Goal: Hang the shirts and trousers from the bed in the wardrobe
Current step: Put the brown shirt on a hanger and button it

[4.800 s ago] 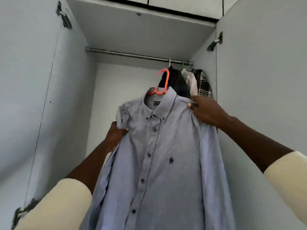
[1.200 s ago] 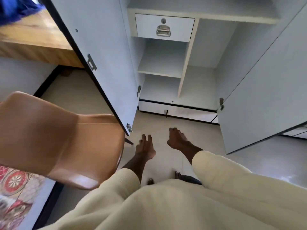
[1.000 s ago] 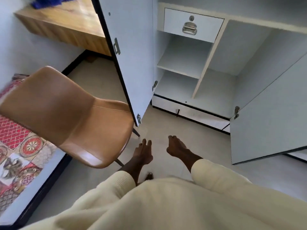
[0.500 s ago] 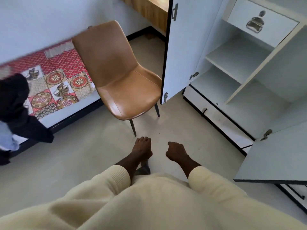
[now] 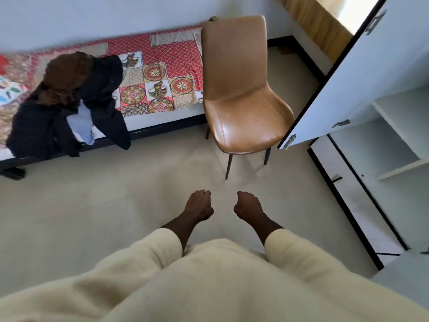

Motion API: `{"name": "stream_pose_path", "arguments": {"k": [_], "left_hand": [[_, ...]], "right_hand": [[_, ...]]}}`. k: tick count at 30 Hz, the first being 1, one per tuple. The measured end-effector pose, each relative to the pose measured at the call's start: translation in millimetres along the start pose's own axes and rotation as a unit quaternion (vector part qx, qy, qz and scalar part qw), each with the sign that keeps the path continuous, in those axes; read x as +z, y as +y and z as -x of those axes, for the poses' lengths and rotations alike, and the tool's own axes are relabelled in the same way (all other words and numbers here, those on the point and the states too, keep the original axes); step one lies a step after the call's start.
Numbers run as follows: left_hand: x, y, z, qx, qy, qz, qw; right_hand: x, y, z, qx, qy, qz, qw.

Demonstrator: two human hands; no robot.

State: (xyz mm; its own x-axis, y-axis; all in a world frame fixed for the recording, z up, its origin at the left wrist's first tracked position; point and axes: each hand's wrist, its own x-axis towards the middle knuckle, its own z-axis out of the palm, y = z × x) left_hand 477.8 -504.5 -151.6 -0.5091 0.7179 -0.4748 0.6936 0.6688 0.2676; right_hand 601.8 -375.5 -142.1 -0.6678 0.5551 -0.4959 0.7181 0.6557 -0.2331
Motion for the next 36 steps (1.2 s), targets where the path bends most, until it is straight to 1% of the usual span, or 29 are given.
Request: {"name": "stream_pose_path", "arguments": {"k": [3, 5, 9, 11, 13, 16, 20, 23, 29, 31, 33, 36], "left_hand": [[-14.0, -58.5, 2.0, -0.026, 0.017, 0.024, 0.999], [-26.9, -111.8, 4.6, -0.053, 0.028, 0.033, 0.998], [-62.2, -217.8, 11.1, -0.133, 0.048, 0.066, 0.988], [-80.0, -262.2, 16.4, -0.164, 0.05, 0.073, 0.982], [-92.4, -302.6, 21.3, -0.19, 0.051, 0.08, 0.977], [-102.7, -344.7, 25.1, -0.218, 0.049, 0.094, 0.97], [-122.0, -386.2, 9.1, -0.232, 0.036, 0.091, 0.968], [-144.1, -411.4, -21.1, -0.221, 0.038, 0.102, 0.969], [-199.3, -473.4, -114.1, -0.215, 0.026, 0.137, 0.967], [-219.4, -496.4, -142.9, -0.231, 0.012, 0.138, 0.963], [-240.9, -515.8, -162.6, -0.254, 0.005, 0.147, 0.956], [-284.1, -553.5, -210.2, -0.288, 0.022, 0.175, 0.941]], "right_hand": [[2.6, -59.7, -24.2, -0.031, 0.005, 0.014, 0.999], [6.9, -112.6, -41.1, -0.059, 0.006, 0.016, 0.998], [14.3, -217.1, -73.9, -0.12, 0.014, 0.016, 0.993], [15.4, -263.7, -88.9, -0.133, 0.013, 0.013, 0.991], [15.8, -307.4, -102.9, -0.146, 0.008, 0.007, 0.989], [16.0, -358.0, -117.9, -0.157, -0.013, 0.0, 0.988], [12.6, -405.7, -150.3, -0.156, -0.023, -0.01, 0.987], [6.6, -428.3, -185.6, -0.152, -0.022, -0.012, 0.988], [-15.7, -485.2, -295.1, -0.155, -0.049, -0.012, 0.987], [-33.2, -508.3, -336.6, -0.159, -0.063, -0.004, 0.985], [-54.8, -530.5, -369.2, -0.143, -0.066, -0.024, 0.987], [-89.6, -570.5, -432.8, -0.135, -0.062, -0.047, 0.988]]}}
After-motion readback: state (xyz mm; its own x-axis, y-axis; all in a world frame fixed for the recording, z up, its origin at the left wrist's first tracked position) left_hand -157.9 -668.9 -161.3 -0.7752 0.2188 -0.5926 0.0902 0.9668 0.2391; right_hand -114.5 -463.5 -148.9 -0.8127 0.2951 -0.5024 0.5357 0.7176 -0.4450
